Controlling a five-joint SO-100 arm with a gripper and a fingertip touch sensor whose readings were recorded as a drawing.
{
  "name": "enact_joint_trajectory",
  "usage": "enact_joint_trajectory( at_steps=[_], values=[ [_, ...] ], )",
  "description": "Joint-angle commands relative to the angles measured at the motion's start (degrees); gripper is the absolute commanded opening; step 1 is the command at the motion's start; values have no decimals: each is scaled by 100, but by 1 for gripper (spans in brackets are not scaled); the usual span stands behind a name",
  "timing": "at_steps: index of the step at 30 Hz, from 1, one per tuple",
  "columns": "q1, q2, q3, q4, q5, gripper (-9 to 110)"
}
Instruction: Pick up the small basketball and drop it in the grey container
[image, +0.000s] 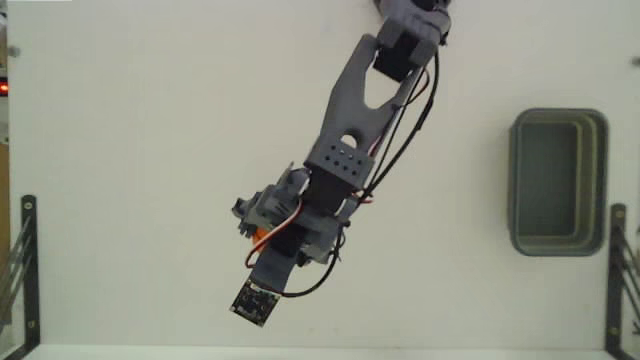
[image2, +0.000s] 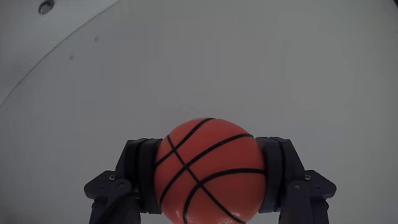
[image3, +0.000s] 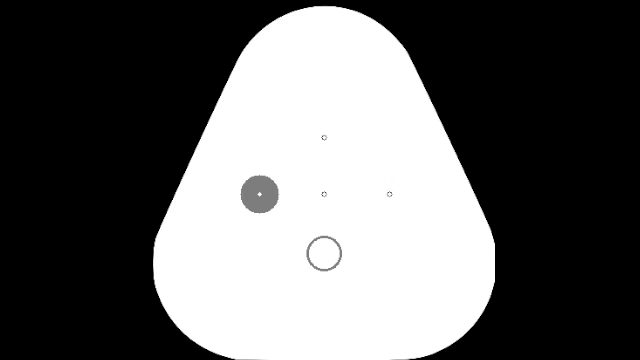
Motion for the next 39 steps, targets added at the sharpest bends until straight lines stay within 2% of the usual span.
enact_joint_trajectory(
  at_steps=[1, 19, 39],
  values=[
    [97, 83, -540, 263, 26, 80],
    [-124, 173, -462, 274, 26, 80],
    [-1616, 842, 256, 228, 26, 80]
  ],
)
